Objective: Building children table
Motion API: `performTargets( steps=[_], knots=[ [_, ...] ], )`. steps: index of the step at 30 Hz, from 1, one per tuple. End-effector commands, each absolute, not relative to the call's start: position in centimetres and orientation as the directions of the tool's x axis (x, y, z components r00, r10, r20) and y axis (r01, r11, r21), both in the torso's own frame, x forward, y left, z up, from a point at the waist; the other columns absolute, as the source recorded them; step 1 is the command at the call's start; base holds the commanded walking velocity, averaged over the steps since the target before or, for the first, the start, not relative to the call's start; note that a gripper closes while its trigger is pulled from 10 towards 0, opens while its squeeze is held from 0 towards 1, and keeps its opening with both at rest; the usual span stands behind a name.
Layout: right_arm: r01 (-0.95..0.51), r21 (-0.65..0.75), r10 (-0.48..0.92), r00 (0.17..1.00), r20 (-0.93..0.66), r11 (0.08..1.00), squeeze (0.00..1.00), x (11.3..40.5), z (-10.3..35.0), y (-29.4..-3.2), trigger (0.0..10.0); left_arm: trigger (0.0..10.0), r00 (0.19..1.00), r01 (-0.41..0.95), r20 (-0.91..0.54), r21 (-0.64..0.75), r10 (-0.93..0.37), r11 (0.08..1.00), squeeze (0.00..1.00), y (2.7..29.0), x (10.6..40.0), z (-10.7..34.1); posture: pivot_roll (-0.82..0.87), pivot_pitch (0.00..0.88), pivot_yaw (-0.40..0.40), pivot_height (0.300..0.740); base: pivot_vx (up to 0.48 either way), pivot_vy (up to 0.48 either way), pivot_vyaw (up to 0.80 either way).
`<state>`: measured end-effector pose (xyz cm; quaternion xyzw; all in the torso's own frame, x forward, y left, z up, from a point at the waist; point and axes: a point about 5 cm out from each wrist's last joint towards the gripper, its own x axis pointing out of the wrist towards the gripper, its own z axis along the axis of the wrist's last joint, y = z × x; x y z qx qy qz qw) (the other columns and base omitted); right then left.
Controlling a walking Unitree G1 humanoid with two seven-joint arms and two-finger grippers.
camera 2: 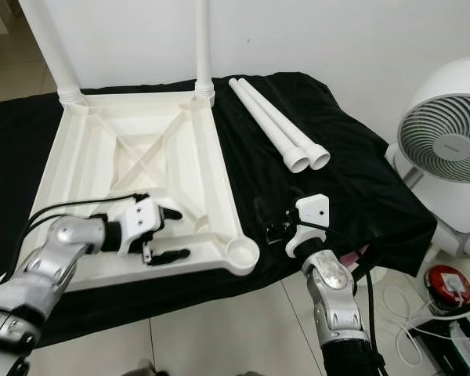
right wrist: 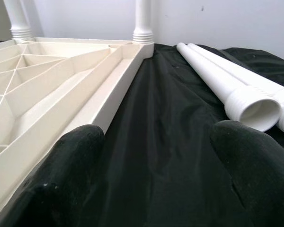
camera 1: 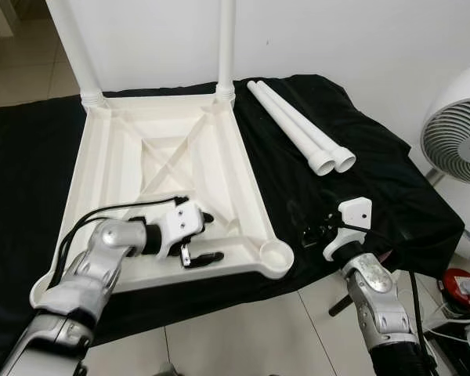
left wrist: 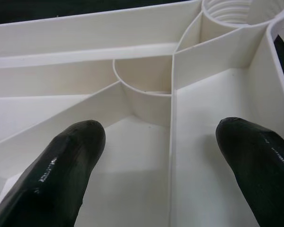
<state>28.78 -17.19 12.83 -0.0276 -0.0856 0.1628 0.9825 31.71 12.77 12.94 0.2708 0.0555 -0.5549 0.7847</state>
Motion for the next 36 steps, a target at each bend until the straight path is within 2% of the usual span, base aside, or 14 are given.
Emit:
performTargets(
  steps=[1,3,10,21,22,26,28,31,33,36],
  knots=[
    [-0.311,-0.078,0.320,0.934,0.157,0.947,0.00,28.7,12.9,-17.2,10.0,10.0,0.674,0.724,-0.297,0.448,-0.676,0.525,0.00,13.9,33.4,12.5,-0.04,0.073,-0.015,0.740,0.000,0.000,0.00],
    [-0.309,-0.073,0.317,0.935,0.159,0.948,0.00,28.7,12.9,-17.1,10.0,10.0,0.716,0.681,-0.264,0.464,-0.646,0.566,0.00,13.6,34.4,13.1,-0.05,0.072,-0.014,0.740,0.000,0.000,0.00],
    [-0.300,-0.060,0.306,0.938,0.165,0.952,0.00,28.8,13.0,-17.0,10.0,10.0,0.758,0.632,-0.201,0.464,-0.621,0.621,0.00,12.9,35.4,14.0,-0.05,0.073,-0.019,0.740,0.000,0.000,0.00],
    [-0.261,-0.036,0.263,0.946,0.187,0.965,0.00,29.4,13.4,-17.2,10.0,10.0,0.693,0.687,-0.124,0.412,-0.710,0.598,0.00,12.1,34.7,15.3,-0.05,0.071,-0.021,0.740,0.000,0.000,0.00],
    [-0.219,-0.029,0.221,0.953,0.208,0.975,0.00,30.3,14.0,-17.5,10.0,10.0,0.659,0.711,-0.007,0.332,-0.752,0.620,0.00,12.0,34.0,17.1,-0.04,0.062,-0.018,0.740,0.000,0.000,0.00],
    [-0.205,-0.028,0.207,0.955,0.215,0.978,0.00,30.6,14.1,-17.6,10.0,10.0,0.657,0.711,0.031,0.308,-0.753,0.632,0.00,12.0,33.8,17.7,-0.04,0.062,-0.018,0.740,0.000,0.000,0.00],
    [-0.172,-0.023,0.172,0.959,0.225,0.985,0.00,31.1,14.5,-17.8,10.0,10.0,0.686,0.672,0.102,0.290,-0.720,0.682,0.00,12.2,33.8,18.5,-0.04,0.054,-0.018,0.740,0.000,0.000,0.00],
    [-0.158,-0.019,0.158,0.961,0.227,0.987,0.00,31.3,14.6,-17.9,10.0,10.0,0.703,0.651,0.124,0.285,-0.701,0.704,0.00,12.2,33.9,18.8,-0.04,0.054,-0.018,0.740,0.000,0.000,0.00],
    [-0.103,-0.019,0.105,0.971,0.216,0.994,0.00,32.0,14.6,-18.1,10.0,10.0,0.754,0.576,0.202,0.255,-0.625,0.777,0.00,12.5,34.0,19.2,-0.04,0.045,-0.018,0.740,0.000,0.000,0.00],
    [-0.076,-0.005,0.075,0.976,0.207,0.997,0.00,32.5,14.4,-18.1,10.0,10.0,0.797,0.517,0.232,0.212,-0.557,0.829,0.00,12.7,34.1,19.1,-0.03,0.036,-0.018,0.740,0.000,0.000,0.00]
  ],
)
